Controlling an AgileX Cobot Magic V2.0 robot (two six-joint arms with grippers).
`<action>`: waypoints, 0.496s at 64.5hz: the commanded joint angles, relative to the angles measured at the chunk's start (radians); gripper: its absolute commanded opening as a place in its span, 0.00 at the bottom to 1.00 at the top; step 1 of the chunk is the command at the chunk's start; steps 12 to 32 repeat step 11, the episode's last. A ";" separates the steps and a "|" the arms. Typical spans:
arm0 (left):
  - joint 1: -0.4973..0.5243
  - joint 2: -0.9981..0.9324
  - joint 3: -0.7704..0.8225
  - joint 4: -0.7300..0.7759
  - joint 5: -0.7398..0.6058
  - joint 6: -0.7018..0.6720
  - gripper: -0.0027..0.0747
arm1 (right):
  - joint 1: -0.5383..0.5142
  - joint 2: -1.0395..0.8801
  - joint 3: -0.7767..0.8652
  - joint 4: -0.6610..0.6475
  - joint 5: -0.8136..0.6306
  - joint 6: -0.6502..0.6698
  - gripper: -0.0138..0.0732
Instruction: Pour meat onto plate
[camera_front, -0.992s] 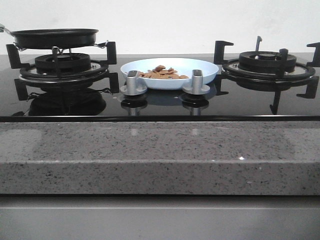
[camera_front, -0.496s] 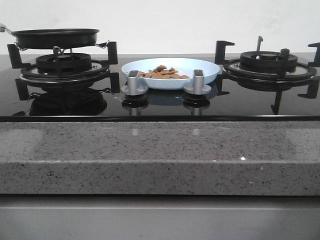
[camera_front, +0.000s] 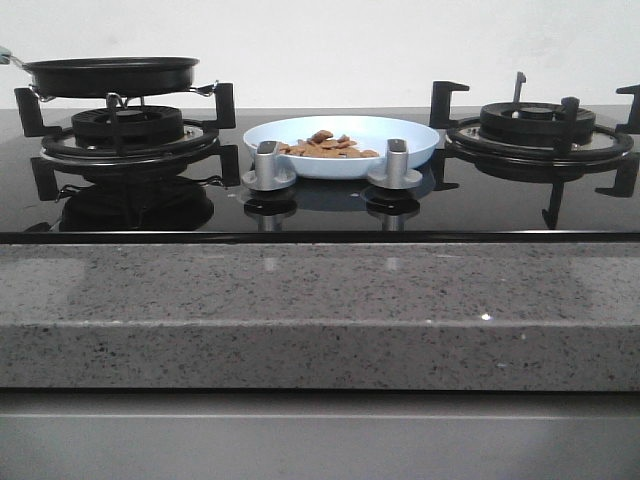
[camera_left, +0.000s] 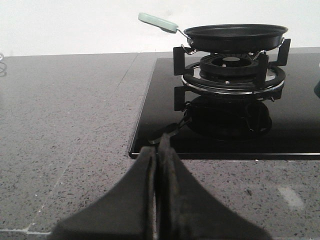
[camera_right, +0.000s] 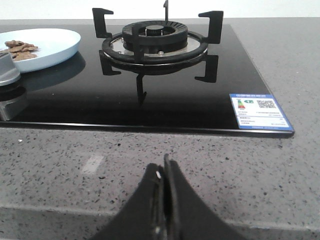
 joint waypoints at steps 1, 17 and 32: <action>0.001 -0.016 0.003 -0.008 -0.082 -0.002 0.01 | -0.007 -0.016 -0.004 -0.011 -0.074 -0.003 0.09; 0.001 -0.016 0.003 -0.008 -0.082 -0.002 0.01 | -0.007 -0.016 -0.004 -0.011 -0.074 -0.003 0.09; 0.001 -0.016 0.003 -0.008 -0.082 -0.002 0.01 | -0.007 -0.016 -0.004 -0.011 -0.074 -0.003 0.09</action>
